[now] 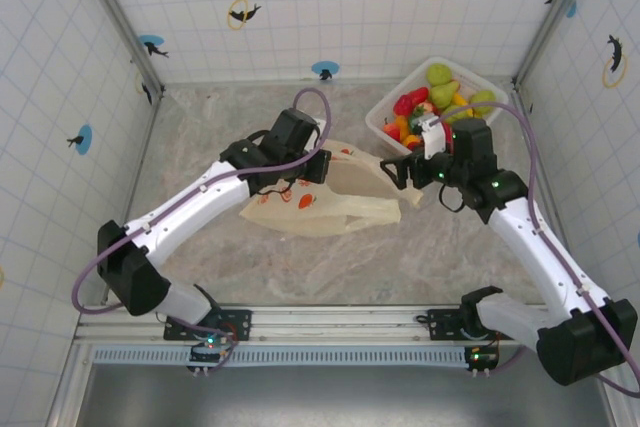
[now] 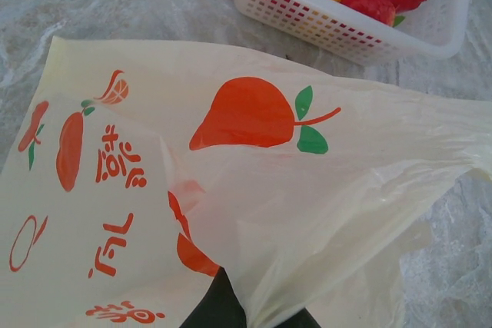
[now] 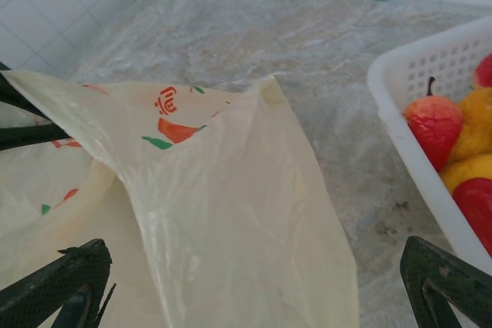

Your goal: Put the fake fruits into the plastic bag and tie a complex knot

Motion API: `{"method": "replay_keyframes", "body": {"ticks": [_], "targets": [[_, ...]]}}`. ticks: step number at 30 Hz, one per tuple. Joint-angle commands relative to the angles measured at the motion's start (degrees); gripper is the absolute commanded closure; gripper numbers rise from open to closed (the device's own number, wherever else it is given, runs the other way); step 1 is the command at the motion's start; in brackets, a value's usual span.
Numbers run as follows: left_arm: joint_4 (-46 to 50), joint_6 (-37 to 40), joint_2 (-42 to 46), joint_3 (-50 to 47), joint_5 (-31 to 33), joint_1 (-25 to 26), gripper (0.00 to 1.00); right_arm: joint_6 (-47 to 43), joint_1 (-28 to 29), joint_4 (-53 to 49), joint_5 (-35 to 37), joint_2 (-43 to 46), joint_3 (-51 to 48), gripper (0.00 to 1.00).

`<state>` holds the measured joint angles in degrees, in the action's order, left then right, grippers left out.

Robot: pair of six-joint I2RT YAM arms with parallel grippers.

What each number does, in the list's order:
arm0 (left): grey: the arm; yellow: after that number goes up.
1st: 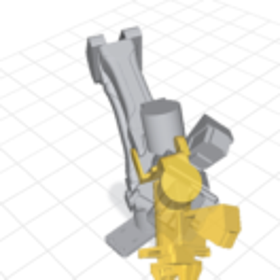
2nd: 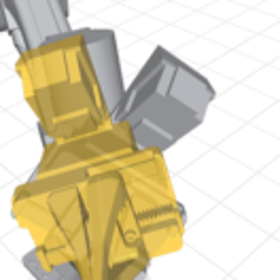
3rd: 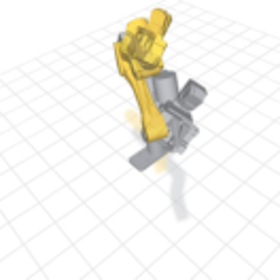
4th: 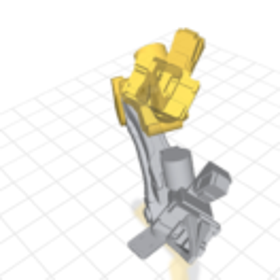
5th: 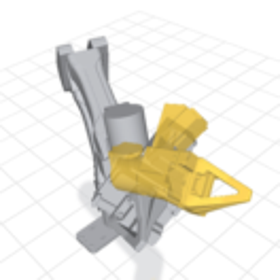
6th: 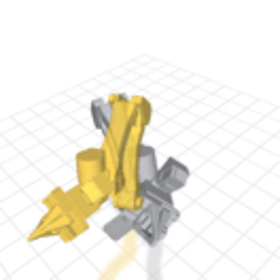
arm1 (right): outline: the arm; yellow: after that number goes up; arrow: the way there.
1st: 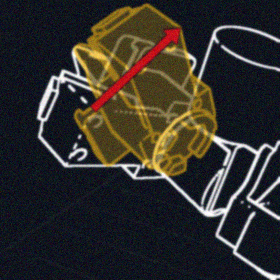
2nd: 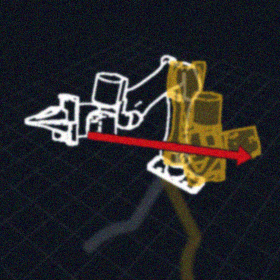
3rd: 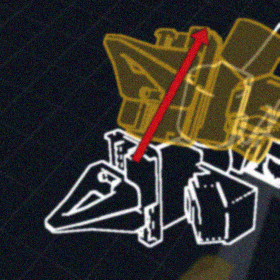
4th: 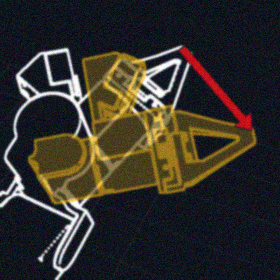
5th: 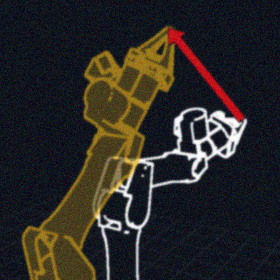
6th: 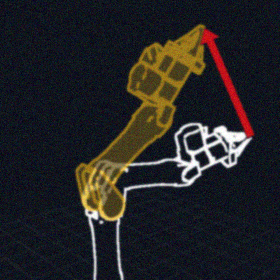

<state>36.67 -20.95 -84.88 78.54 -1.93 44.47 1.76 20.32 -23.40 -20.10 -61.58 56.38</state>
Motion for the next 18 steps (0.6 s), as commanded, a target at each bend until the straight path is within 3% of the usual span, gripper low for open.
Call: {"method": "replay_keyframes", "body": {"ticks": [1, 5, 11, 18], "targets": [[3.3, 1.2, -0.7, 2.3, 1.3, -0.2, 1.0, 1.9, -1.4, -2.0, 3.5, -0.1, 5.8, 0.0], [6.5, 1.2, -1.4, 3.7, 3.6, -0.2, 1.0, 7.2, -5.8, -6.0, 8.1, -4.6, 10.8, 0.0], [10.4, 1.2, -1.2, 5.5, 5.4, -0.4, 1.0, 7.5, -9.0, -12.4, 18.0, -17.5, 19.4, 0.02], [14.3, 0.8, -0.5, 6.8, 8.1, -1.1, 1.0, 7.5, -11.8, -13.1, 22.1, -33.1, 30.3, 0.06]]}}
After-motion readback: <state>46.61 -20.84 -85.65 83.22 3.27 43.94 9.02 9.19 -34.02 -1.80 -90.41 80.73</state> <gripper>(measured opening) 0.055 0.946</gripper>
